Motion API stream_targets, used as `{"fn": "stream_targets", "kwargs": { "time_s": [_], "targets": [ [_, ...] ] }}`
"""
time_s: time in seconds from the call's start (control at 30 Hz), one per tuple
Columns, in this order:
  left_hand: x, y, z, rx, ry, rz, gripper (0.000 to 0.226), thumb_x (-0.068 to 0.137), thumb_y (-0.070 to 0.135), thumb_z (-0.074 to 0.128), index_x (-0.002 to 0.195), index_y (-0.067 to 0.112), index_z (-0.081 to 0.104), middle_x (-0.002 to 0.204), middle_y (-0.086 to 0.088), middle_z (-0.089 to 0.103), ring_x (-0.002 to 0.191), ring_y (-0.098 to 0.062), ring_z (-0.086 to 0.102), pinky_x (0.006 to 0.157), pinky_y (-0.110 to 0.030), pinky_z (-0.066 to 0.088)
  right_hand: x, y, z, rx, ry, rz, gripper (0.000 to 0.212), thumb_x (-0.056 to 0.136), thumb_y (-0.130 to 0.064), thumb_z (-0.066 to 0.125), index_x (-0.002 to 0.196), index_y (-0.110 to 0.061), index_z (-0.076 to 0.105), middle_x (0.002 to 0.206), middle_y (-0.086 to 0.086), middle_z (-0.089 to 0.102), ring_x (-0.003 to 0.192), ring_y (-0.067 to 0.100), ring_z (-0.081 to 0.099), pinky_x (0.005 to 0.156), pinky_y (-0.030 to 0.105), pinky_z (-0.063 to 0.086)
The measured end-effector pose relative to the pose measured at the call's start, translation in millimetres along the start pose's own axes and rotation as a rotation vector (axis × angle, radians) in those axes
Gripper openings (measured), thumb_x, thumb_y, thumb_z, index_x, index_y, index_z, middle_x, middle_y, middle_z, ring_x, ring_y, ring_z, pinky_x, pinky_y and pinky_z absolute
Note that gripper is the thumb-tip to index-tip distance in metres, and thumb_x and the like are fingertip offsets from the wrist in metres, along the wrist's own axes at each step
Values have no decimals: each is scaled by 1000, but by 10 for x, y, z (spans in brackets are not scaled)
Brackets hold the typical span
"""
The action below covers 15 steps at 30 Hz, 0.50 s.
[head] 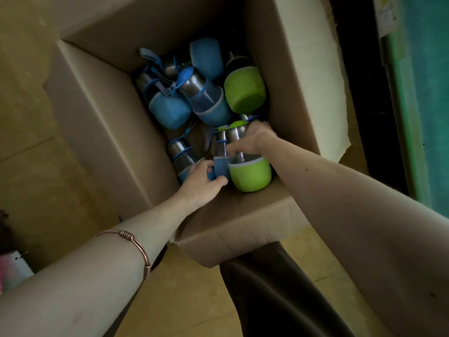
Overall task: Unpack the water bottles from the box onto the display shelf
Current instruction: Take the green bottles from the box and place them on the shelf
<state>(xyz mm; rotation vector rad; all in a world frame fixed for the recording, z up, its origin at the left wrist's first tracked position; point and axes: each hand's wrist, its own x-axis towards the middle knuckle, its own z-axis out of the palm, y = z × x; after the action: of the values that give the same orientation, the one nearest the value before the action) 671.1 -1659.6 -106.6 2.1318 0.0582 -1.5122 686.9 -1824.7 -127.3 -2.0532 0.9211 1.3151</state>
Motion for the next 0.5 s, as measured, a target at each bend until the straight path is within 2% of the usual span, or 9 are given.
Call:
{"fn": "stream_targets", "kwargs": {
  "time_s": [0.1,0.2,0.27,0.33,0.4,0.5],
  "targets": [
    [-15,45,-12,18,-16,-6,53,86,26,63,135,16,44,134,-5,38,113,-14,44,96,-23,33,-62,-2,-10,93,9,-7,86,62,-39,81,131,-4,44,130,11,49,116,25,53,80,31,51],
    [-55,74,-21,3,-25,7,56,83,25,67,133,18,43,129,-1,38,115,-17,47,96,-26,37,-154,38,7,189,22,-48,97,60,-37,84,139,-10,35,132,11,50,120,29,50,90,36,51],
    [-105,73,-36,11,-45,15,71,79,29,73,139,18,37,136,-2,36,124,-20,45,104,-31,38,-279,63,-43,229,34,-85,104,58,-39,85,144,-14,31,135,11,48,123,30,48,95,40,50],
    [-239,102,-84,25,-92,11,97,70,38,80,147,20,25,149,0,28,136,-19,34,113,-36,31,-464,75,-128,325,34,-90,97,57,-42,85,138,-16,39,132,10,49,119,30,51,92,42,51],
    [-443,177,-148,-15,-137,32,121,54,51,85,151,27,16,154,3,24,140,-17,28,115,-38,28,-711,70,-241,386,44,-106,86,56,-44,84,129,-16,46,126,9,51,112,29,54,89,42,52],
    [-852,369,-260,-77,-165,51,126,56,45,88,151,34,5,155,7,21,139,-16,30,114,-39,30,-1170,54,-460,405,68,-159,77,58,-45,84,119,-16,49,118,7,55,105,26,56,84,38,52]
  ]
}}
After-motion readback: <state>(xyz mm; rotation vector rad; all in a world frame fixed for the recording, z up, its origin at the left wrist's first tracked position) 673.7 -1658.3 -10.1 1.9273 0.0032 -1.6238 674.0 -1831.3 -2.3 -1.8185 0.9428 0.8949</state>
